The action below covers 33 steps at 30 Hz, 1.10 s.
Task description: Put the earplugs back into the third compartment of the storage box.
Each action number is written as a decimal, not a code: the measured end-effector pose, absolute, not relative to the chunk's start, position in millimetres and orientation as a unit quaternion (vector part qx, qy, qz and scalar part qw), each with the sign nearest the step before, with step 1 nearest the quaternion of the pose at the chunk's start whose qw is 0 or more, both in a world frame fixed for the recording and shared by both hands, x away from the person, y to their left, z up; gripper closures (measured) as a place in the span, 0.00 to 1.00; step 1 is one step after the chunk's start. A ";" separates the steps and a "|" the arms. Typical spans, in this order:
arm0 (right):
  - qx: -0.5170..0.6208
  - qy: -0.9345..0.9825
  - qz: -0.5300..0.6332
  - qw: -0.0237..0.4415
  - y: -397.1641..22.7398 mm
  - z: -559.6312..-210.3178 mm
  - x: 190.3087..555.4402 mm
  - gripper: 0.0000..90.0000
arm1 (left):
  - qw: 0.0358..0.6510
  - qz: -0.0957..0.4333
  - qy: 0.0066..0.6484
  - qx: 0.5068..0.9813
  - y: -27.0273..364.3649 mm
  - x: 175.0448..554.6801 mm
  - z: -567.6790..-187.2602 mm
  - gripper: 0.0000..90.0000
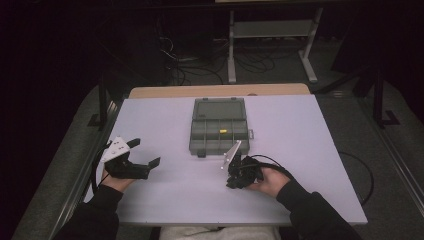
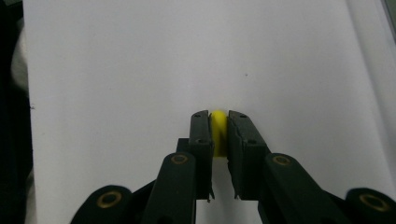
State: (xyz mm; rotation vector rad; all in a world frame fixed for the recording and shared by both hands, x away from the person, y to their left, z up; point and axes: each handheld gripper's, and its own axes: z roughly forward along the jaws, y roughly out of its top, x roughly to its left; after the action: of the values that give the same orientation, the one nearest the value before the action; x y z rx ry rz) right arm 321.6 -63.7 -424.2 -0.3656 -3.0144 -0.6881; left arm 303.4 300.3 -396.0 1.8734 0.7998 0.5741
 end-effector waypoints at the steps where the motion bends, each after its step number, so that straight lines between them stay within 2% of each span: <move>1: -0.120 -0.968 -0.221 0.015 -63.8 -423.6 321.5 0.88 | 0.490 0.236 0.329 0.772 300.3 303.5 -396.1 0.00; 33: -0.125 -0.954 -0.271 -0.008 -70.6 -377.1 334.0 0.88 | 0.490 0.236 0.329 0.772 299.9 303.7 -396.2 0.00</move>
State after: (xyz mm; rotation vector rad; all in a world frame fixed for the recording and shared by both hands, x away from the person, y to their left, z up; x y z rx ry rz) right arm 334.0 -70.6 -377.1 -0.3931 -3.0138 -0.8557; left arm 303.7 299.9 -396.2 1.8756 0.8002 0.5727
